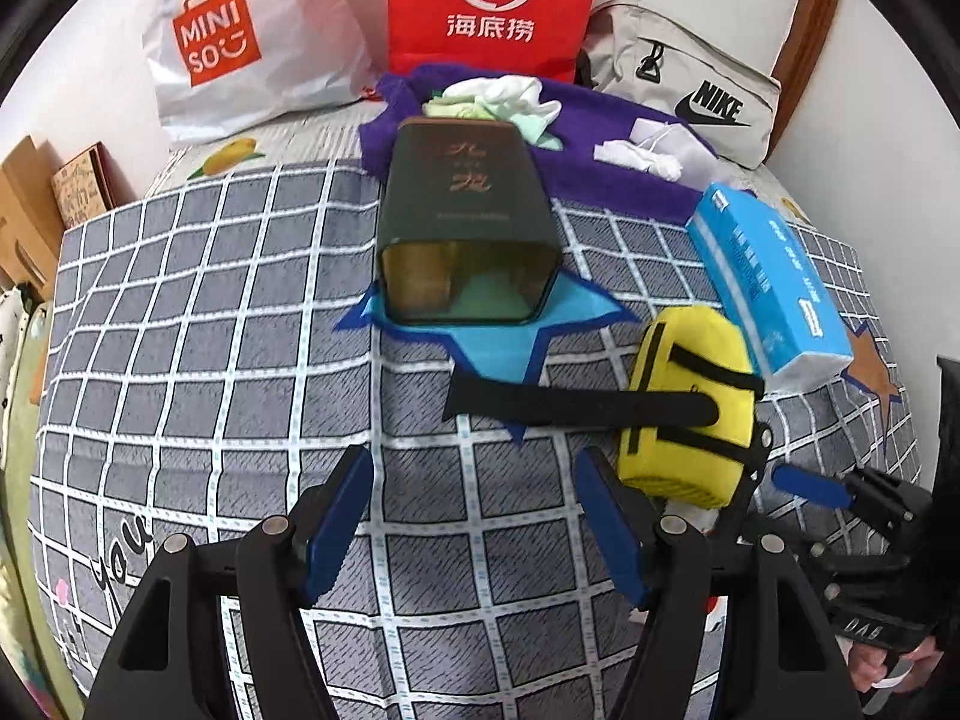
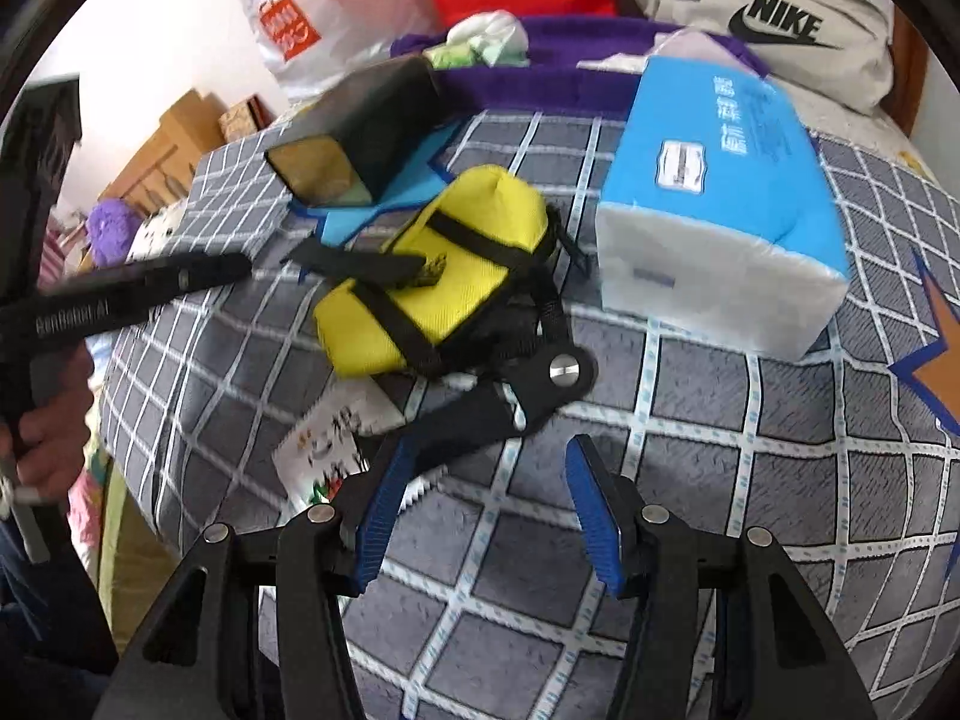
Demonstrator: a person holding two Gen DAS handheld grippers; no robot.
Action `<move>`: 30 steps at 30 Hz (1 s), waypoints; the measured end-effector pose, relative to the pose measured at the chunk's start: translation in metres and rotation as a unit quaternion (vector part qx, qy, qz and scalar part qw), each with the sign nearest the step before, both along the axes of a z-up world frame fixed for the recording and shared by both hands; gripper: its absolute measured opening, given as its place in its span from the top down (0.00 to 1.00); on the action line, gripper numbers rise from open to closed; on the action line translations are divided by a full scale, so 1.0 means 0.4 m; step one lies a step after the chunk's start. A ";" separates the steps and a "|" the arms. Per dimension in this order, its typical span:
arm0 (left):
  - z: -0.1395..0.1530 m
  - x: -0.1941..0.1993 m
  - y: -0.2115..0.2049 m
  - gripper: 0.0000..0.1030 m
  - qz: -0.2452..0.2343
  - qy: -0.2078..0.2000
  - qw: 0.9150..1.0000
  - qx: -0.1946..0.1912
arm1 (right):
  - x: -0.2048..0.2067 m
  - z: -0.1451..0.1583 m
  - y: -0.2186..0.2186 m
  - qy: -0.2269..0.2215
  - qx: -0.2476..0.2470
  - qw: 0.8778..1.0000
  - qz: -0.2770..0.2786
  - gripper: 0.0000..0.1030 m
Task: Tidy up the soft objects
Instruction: 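Reach the right tool down to the black plastic clip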
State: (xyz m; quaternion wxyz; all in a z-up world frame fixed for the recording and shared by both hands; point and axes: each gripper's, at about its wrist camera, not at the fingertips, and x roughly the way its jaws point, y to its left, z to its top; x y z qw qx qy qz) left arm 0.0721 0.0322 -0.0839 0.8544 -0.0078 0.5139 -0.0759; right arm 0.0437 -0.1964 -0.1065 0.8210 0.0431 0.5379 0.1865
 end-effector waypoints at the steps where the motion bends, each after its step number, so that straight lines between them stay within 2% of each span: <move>1: -0.003 -0.001 0.002 0.34 0.000 0.001 1.000 -0.001 | 0.006 0.001 0.000 0.004 0.009 1.000 -0.008 0.46; 3: -0.008 -0.003 0.009 0.34 -0.001 0.002 1.000 -0.005 | 0.018 0.001 0.000 0.009 0.021 0.999 -0.031 0.46; 6: -0.013 -0.002 0.021 0.34 0.002 0.002 1.000 -0.011 | 0.026 0.003 0.016 0.002 0.007 0.999 -0.044 0.45; 9: -0.017 -0.002 0.030 0.34 0.003 0.004 1.000 -0.017 | 0.025 0.003 0.048 -0.019 -0.034 0.999 -0.038 0.45; 14: -0.023 0.000 0.038 0.34 0.006 0.005 1.000 -0.023 | 0.005 -0.006 0.097 -0.068 -0.115 0.991 -0.003 0.47; 16: -0.026 -0.001 0.040 0.34 0.007 0.006 1.000 -0.025 | 0.004 -0.003 0.083 -0.067 -0.114 0.991 0.001 0.57; 18: -0.028 -0.001 0.043 0.34 0.009 0.007 1.000 -0.027 | 0.001 0.001 0.067 -0.061 -0.116 0.991 0.007 0.60; 22: -0.032 0.000 0.043 0.34 0.011 0.009 0.999 -0.033 | -0.012 0.004 0.009 -0.046 -0.132 0.990 -0.003 0.60; 25: -0.033 0.003 0.037 0.34 0.008 0.009 0.999 -0.035 | -0.017 0.002 -0.031 -0.036 -0.118 0.992 -0.018 0.60; 30: -0.030 0.006 0.022 0.34 0.001 0.009 0.999 -0.036 | -0.012 -0.003 -0.025 -0.051 -0.111 0.992 -0.027 0.59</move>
